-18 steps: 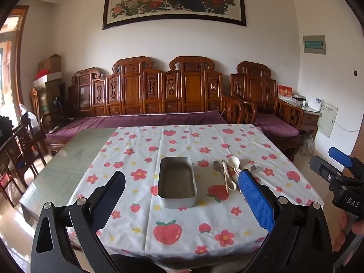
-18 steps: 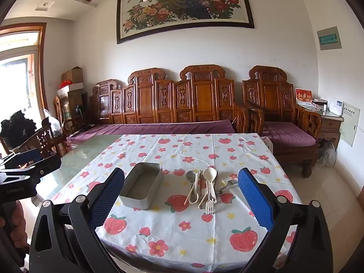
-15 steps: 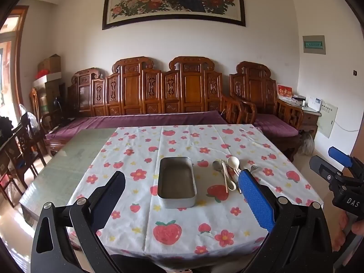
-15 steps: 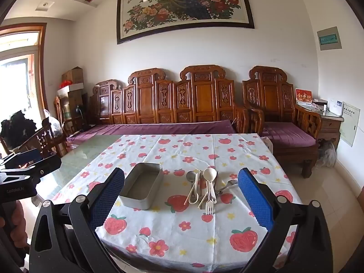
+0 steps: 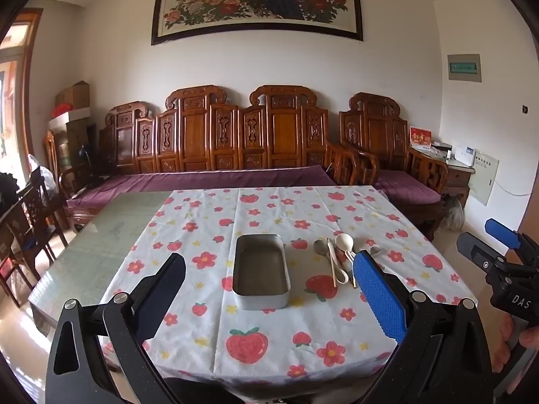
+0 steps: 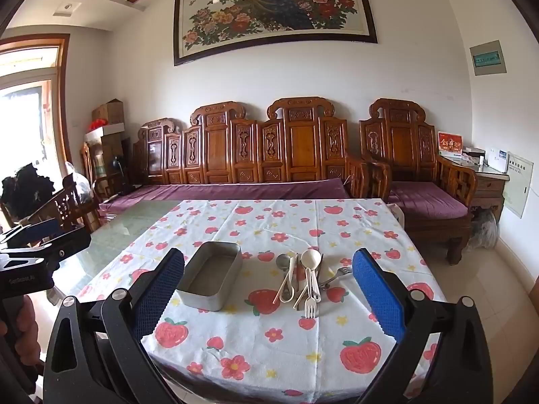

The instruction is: Organize utensils

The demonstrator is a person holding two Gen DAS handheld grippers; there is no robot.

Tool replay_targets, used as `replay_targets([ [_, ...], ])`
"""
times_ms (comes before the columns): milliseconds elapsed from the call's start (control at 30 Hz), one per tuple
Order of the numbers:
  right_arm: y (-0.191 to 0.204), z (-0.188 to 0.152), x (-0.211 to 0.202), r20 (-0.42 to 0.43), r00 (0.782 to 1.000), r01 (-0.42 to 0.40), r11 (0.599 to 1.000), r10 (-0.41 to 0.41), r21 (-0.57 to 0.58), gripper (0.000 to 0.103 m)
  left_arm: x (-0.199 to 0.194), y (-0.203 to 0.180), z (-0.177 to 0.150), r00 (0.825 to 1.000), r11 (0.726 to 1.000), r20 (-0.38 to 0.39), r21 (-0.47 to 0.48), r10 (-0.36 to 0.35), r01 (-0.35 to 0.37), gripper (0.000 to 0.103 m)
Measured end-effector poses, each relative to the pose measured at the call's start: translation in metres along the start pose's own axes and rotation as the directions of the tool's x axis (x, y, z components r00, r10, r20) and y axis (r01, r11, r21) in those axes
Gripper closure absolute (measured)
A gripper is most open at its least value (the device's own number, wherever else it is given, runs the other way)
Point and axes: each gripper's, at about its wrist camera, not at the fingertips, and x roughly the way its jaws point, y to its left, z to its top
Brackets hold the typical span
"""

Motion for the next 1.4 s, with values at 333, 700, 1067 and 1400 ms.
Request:
replay_targets([
  [333,0.0007,0.0002,-0.0005,0.000,1.000,0.000,1.000,0.000,-0.002,0.002,-0.0033,-0.0019,0.0022,1.000,1.000,0.005,0.000,-0.004,0.004,0.006],
  [700,0.0022,0.0004,-0.0019,0.002,1.000,0.002,1.000,-0.002,-0.005,0.002,-0.0035,-0.0014,0.0023,1.000,1.000,0.006,-0.001,-0.005,0.005,0.006],
  [1067,0.0063,0.0057,-0.0053,0.005,1.000,0.000,1.000,0.000,-0.003,0.002,-0.0038,-0.0012,0.0029,1.000,1.000,0.005,-0.002,-0.006,0.006,0.006],
  [1400,0.0070,0.0055,-0.0065,0.008,1.000,0.003,1.000,-0.003,-0.006,0.002,-0.0014,0.0001,0.0053,1.000,1.000,0.004,0.001,-0.006,0.006,0.006],
])
